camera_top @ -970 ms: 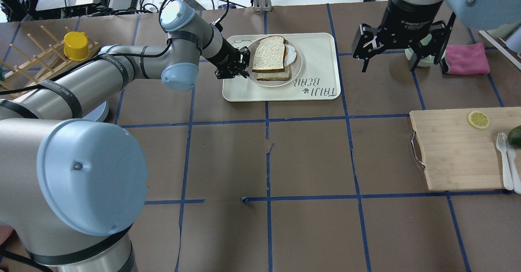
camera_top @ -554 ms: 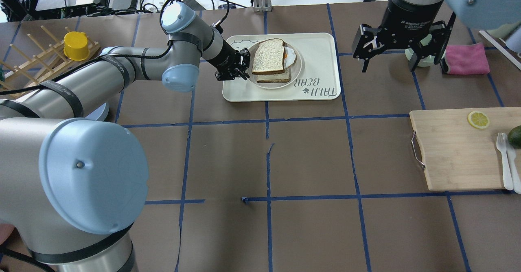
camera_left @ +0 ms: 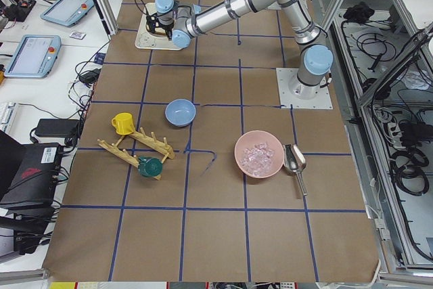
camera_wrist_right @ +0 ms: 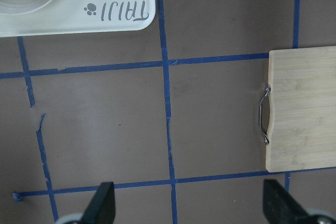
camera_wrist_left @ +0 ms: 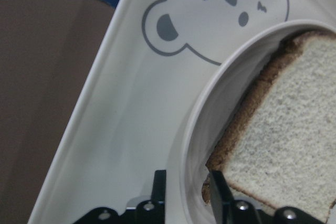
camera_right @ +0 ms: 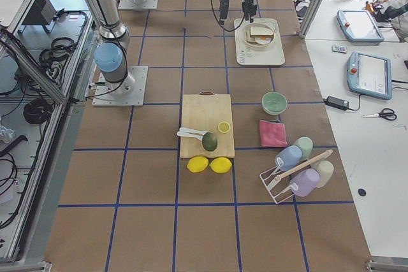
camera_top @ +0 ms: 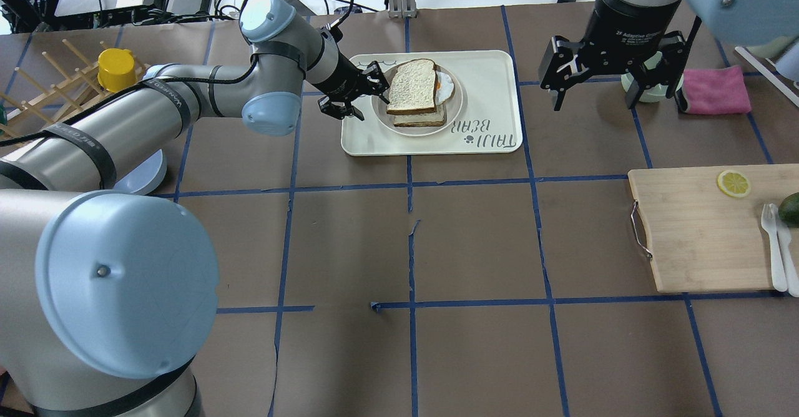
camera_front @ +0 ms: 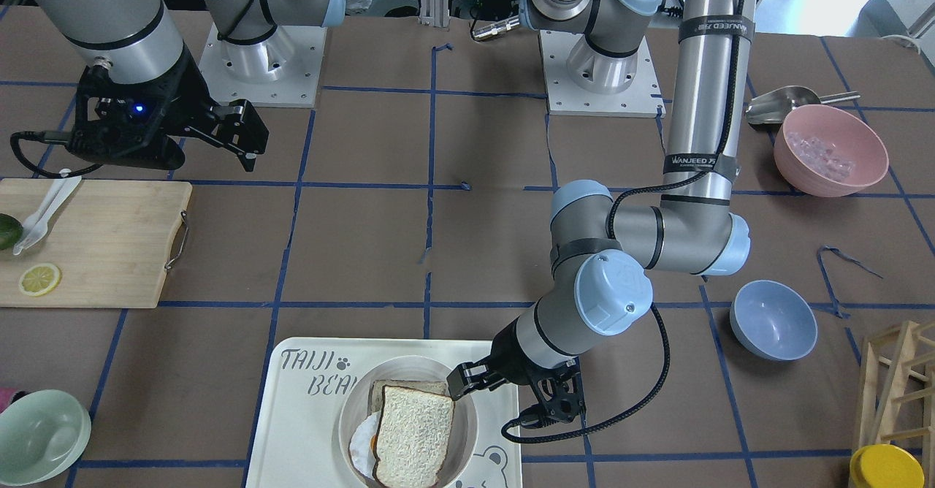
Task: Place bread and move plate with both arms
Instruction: 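Release the plate rim and withdraw the left gripper toward the robot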
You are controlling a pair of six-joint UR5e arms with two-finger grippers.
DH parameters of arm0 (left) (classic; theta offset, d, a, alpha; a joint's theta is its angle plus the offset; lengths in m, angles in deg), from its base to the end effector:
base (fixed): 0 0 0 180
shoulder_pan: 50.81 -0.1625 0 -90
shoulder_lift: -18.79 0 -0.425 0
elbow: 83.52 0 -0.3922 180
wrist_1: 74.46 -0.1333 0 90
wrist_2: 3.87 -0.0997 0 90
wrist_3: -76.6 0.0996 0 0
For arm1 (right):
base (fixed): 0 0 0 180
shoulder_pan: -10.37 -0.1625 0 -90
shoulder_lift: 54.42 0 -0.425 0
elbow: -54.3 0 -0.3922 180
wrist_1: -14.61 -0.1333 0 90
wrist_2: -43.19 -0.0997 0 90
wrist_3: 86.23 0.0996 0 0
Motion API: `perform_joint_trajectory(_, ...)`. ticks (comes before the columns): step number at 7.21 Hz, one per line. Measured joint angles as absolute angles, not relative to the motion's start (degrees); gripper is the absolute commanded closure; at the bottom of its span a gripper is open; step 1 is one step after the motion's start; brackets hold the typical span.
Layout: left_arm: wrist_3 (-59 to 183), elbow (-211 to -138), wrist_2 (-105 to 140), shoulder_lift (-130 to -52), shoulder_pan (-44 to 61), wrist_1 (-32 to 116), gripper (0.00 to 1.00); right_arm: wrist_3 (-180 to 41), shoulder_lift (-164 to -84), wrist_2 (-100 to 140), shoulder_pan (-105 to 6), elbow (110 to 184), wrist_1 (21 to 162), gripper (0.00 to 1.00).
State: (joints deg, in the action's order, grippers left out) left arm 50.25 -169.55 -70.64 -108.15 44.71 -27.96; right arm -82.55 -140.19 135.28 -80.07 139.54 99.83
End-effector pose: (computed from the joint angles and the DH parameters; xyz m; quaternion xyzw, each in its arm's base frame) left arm -0.2390 -0.6794 0.2170 0.1582 -0.9627 0.0314 0.2175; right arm 0.1336 -0.5146 0.4833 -0.0276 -0.9988 -0.0364 0.0195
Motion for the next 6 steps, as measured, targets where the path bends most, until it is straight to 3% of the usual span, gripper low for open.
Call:
perform_joint_trajectory(4,55.86,-170.78,-74.63,-94.49,44.91,-10.18,0.00,-84.24,-140.86,134.96,-80.14,139.42,99.66,0.00)
perform_joint_trajectory(6,58.74,-175.17,-78.19,-85.54,44.98,-4.08,0.00,-84.42,-140.87,134.95,-80.15,139.45,99.68,0.00)
